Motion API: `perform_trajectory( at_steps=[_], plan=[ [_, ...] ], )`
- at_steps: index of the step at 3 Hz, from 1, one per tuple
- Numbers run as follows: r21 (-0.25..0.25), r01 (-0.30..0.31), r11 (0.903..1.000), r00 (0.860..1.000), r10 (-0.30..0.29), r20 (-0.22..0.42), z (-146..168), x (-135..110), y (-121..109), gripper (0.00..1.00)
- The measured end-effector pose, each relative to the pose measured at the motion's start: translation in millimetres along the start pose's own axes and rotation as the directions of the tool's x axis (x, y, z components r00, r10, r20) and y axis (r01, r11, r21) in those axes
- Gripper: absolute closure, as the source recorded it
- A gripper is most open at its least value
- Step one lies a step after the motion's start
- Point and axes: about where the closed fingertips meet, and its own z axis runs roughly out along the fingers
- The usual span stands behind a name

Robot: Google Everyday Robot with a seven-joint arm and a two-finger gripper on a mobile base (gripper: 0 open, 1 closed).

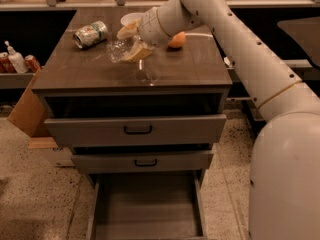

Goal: Pick water bottle from bottom drawer and place on counter

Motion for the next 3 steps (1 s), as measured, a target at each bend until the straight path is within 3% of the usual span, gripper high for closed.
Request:
perform_trajectory(
  at_steps=[1,3],
  plan=[
    [0.002,-0.011,0.9999,1.000,0.011,-0.010,3,4,-1,0.01],
    [0.064,-0.020,0.9977,0.999,0.022,-0.029,-19,8,-4,0.00]
  ],
)
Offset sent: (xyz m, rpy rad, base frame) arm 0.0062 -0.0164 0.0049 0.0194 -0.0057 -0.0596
